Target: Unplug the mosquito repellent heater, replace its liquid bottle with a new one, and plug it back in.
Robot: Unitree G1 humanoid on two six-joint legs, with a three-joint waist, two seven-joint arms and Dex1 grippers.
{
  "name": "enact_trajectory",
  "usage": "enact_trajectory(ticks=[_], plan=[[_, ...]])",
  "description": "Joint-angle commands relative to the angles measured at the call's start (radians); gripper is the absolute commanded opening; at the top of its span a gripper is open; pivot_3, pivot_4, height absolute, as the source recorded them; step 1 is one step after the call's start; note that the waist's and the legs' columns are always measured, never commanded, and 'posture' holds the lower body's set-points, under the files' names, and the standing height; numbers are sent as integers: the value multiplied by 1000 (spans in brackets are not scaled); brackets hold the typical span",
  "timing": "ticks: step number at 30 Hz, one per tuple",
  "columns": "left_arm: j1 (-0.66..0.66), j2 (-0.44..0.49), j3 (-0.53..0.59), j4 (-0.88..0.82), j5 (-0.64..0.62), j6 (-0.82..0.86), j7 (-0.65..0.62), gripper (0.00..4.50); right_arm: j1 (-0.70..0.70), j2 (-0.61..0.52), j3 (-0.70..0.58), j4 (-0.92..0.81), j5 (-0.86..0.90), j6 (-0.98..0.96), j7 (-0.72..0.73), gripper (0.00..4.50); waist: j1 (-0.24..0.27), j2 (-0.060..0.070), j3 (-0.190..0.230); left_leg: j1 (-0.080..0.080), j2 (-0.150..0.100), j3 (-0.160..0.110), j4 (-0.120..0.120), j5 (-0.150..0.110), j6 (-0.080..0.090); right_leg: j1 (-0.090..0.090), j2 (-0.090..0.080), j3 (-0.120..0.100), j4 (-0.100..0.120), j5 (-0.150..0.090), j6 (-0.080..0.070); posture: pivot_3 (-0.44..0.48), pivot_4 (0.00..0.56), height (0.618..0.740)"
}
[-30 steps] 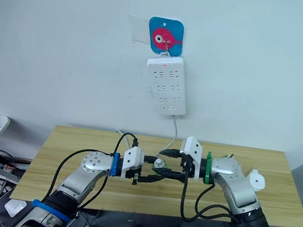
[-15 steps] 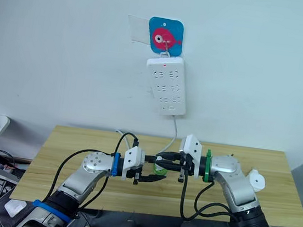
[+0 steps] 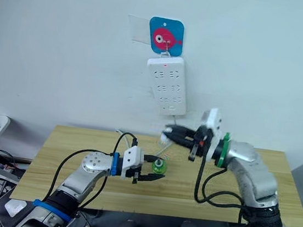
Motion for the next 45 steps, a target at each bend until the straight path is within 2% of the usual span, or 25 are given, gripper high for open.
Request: enact_trajectory(ticks=[1,5,15,21,31,38,42,43,45], plan=[[20,4,17,-38,-9,-10,12,2217,36,30,-27,81,-134,-102,-160,334,-1,0,0,0,0,0,0,0,0,0,0,0,0,0,0,-66,135,740],[34,-7,10,-58,-5,1,32,2217,95,46,32,271,-339,-282,-278,334,-3,0,-1,0,-1,2,0,0,0,0,0,1,0,0,0,-60,134,740],[42,-11,16,-87,-8,26,53,2217,70,159,27,713,-483,-491,-473,334,-8,1,-1,1,-1,3,-1,0,0,-1,1,1,1,0,0,-43,130,740],[44,-10,13,-98,-10,31,59,2217,37,178,3,863,-510,-572,-550,334,-9,1,-1,1,-1,3,-1,0,0,0,0,2,1,0,0,-37,132,740],[49,-13,10,-116,-10,38,62,2217,28,178,-13,958,-503,-616,-565,334,-9,1,-1,1,-1,3,-1,0,0,0,0,2,1,0,0,-33,127,740],[47,-13,8,-116,-8,37,59,2217,42,171,-19,950,-497,-628,-542,2706,-9,2,-2,1,-1,3,-1,0,0,0,1,2,1,0,0,-37,124,740],[52,-11,7,-120,-8,37,57,2217,71,142,-4,873,-498,-647,-483,4198,-9,2,-2,1,-1,3,-1,0,0,0,0,2,1,0,0,-40,122,740],[53,-11,6,-121,-8,38,56,2217,85,133,4,818,-480,-646,-435,4473,-9,3,-2,1,-1,3,-1,0,0,0,0,2,1,0,0,-41,121,740],[56,-10,6,-123,-9,39,55,2217,113,120,22,701,-421,-615,-323,4473,-9,4,-3,0,-1,3,-1,0,0,0,0,2,1,0,0,-42,120,740]])
